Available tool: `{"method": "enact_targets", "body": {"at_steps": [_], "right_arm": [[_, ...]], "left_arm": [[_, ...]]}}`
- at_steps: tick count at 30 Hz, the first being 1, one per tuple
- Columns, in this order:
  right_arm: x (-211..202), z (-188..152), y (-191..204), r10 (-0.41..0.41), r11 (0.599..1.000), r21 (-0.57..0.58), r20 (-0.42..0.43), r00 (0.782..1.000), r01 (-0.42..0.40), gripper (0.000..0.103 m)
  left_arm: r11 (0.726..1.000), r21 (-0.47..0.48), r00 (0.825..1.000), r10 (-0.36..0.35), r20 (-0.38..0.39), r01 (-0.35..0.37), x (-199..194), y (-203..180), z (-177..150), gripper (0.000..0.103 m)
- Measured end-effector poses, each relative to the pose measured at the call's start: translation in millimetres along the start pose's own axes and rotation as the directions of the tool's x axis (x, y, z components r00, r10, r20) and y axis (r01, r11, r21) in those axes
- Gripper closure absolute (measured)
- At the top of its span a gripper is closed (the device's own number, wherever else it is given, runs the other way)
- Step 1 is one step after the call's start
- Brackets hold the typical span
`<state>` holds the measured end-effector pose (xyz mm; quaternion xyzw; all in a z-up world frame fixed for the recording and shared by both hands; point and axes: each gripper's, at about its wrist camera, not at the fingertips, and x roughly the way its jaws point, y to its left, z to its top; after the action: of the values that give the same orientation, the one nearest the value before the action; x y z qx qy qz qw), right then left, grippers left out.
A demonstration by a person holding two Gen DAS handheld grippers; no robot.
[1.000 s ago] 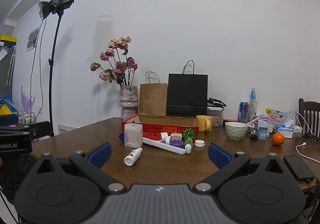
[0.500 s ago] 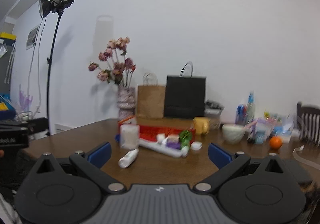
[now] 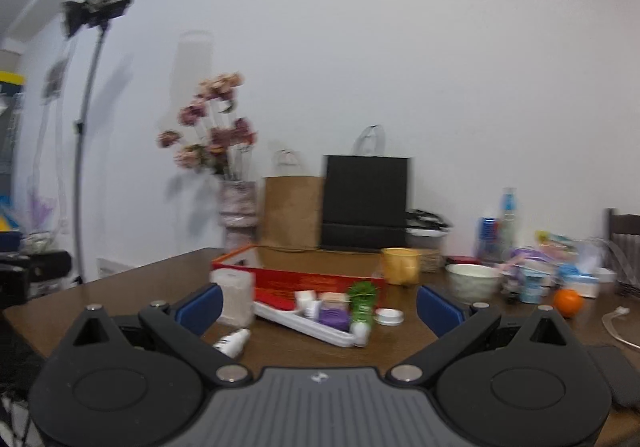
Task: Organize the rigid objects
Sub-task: 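Grasp the white spray bottle with the left tool while the right tool grasps the white bottle cap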
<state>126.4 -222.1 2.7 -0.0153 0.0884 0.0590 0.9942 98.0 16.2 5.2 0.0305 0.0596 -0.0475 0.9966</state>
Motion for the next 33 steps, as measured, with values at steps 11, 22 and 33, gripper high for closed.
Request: {"method": "enact_targets", "body": {"at_steps": [11,22,33], "right_arm": [[93.4,-1.6,-12.5,0.061,0.997,0.065,-0.191,0.980,-0.049,0.001],[165.5,-7.4,-50.1,0.018,1.000,0.017,-0.272,0.962,-0.013,0.022],[277.2,-13.2,-136.5,-0.021,0.993,0.099,-0.394,0.919,0.065,0.042]], "left_arm": [[0.995,-0.089,0.968,-0.069,-0.243,0.048,85.7,-6.8,-14.5,0.000],[0.985,-0.095,0.923,-0.167,-0.348,0.143,170.6,-43.5,-24.9,0.000],[0.989,-0.049,0.847,-0.147,-0.511,0.142,233.6,-64.2,-45.4,0.028]]}}
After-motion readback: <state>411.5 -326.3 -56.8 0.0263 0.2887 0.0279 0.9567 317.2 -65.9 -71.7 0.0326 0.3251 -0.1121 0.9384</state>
